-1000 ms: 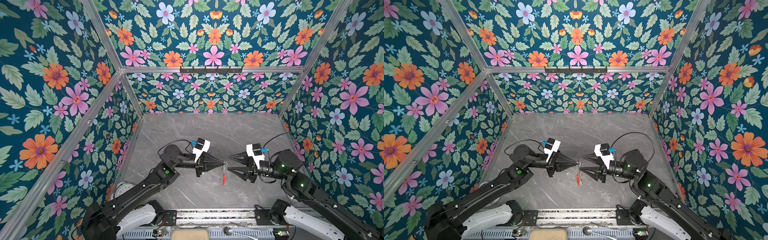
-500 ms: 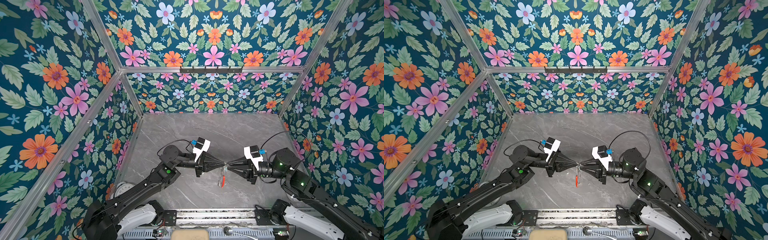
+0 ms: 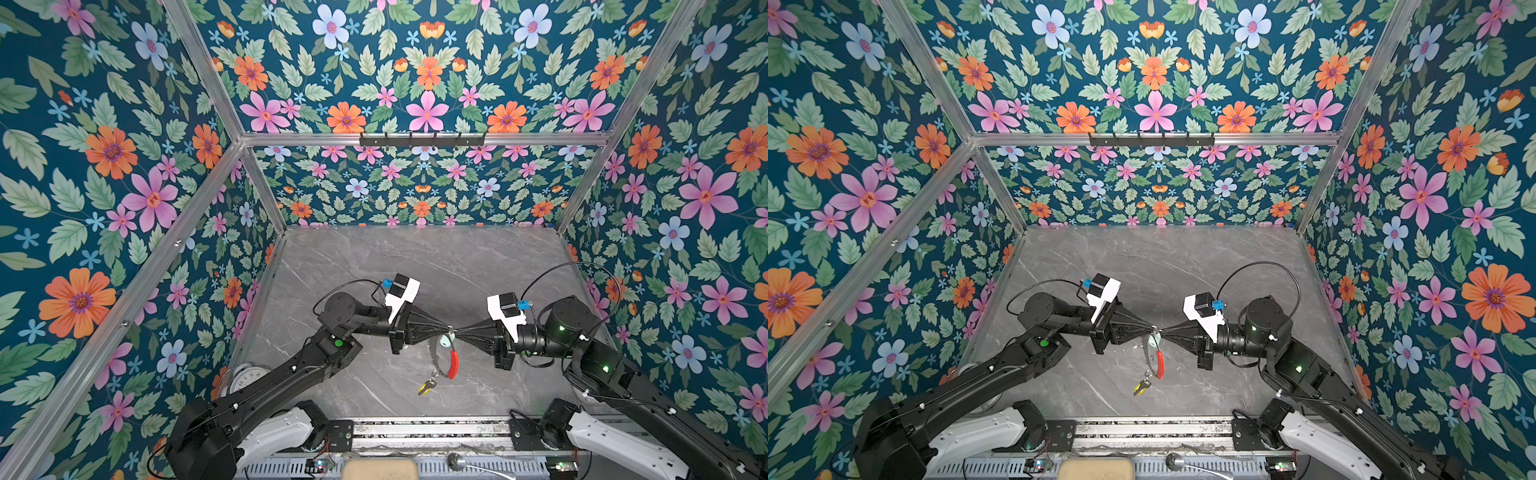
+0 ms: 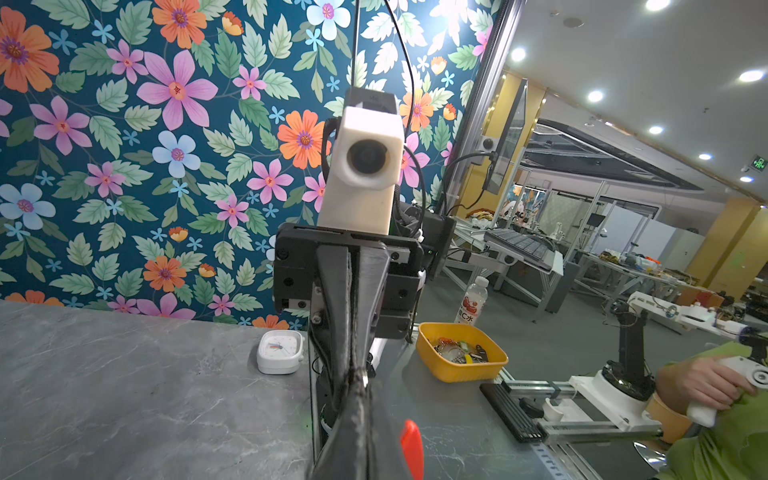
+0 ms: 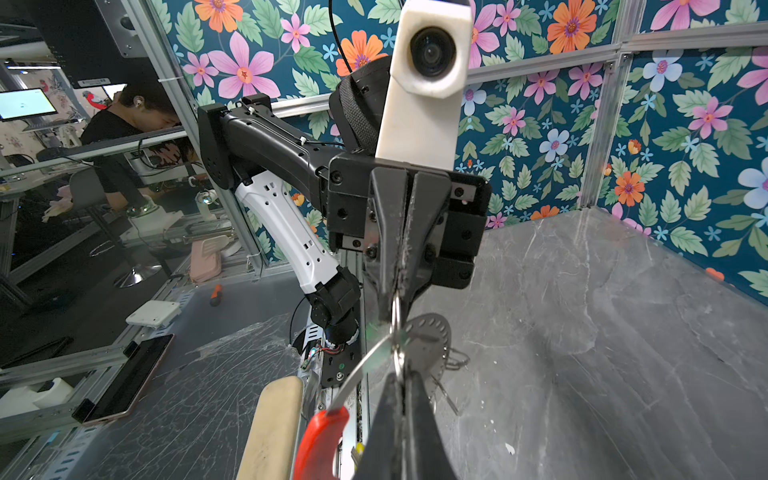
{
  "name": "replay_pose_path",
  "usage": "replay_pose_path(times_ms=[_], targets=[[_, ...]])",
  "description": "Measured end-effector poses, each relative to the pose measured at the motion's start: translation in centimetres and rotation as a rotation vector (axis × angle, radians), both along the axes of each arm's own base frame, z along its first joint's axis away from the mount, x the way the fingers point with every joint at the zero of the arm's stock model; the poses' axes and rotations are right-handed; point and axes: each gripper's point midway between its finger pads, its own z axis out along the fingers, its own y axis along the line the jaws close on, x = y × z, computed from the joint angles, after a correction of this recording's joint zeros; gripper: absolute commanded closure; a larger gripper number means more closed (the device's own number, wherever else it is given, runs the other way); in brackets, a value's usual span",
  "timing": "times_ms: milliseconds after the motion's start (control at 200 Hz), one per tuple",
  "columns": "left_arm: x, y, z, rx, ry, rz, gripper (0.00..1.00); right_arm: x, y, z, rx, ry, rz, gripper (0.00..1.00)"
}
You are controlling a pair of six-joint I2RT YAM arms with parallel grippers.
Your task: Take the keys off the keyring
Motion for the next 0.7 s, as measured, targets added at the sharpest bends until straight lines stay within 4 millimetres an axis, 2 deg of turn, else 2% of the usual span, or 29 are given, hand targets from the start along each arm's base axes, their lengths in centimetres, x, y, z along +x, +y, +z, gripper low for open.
replay_pose_path(times_ms=[585,700], targets=[[0.0,0.0,0.4,-0.063,0.043,-0.042,1.0,0.4,0.7,-0.9,0.01,0.012,0.008,1.0],[0.0,0.0,0.4,-0.066,0.037,-0.043,1.0,0.3,0.5,-0.7,0.014,0.029,0.004,0.71]])
